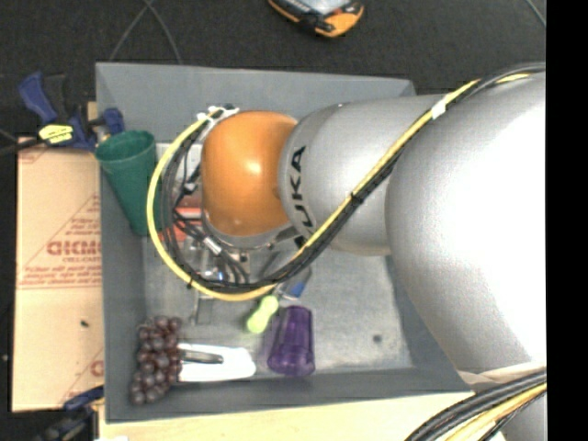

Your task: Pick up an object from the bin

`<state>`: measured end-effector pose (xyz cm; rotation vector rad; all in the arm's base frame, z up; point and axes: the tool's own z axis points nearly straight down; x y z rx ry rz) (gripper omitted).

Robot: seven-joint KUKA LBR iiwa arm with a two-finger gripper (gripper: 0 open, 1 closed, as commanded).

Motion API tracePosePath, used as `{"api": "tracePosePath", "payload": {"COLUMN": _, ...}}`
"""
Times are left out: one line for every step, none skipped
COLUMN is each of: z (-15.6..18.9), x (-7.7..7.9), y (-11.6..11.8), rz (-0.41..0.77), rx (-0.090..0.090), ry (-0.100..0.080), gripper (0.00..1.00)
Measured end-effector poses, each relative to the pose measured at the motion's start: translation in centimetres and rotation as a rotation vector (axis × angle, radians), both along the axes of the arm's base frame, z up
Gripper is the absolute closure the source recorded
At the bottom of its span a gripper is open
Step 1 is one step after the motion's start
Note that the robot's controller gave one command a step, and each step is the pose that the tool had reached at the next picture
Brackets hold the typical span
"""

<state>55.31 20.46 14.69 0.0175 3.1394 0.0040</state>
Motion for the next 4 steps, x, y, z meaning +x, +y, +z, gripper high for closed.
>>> {"api": "tracePosePath", "payload": {"z": 0.0, "x": 0.0, "y": 0.0, "rz": 0.0, "rx": 0.0, "ry": 0.0, "gripper": 0.0}}
{"api": "tracePosePath", "payload": {"z": -3.3, "x": -5.3, "y": 2.7, "rz": 0.086, "rx": -0.001, "ry": 0.004, "gripper": 0.0}}
{"api": "tracePosePath", "payload": {"z": -3.1, "x": -8.1, "y": 0.7, "rz": 0.193, "rx": 0.0, "ry": -0.002, "gripper": 0.0}}
{"api": "tracePosePath", "payload": {"z": -4.6, "x": -7.7, "y": 1.8, "rz": 0.186, "rx": 0.0, "ry": -0.006, "gripper": 0.0}}
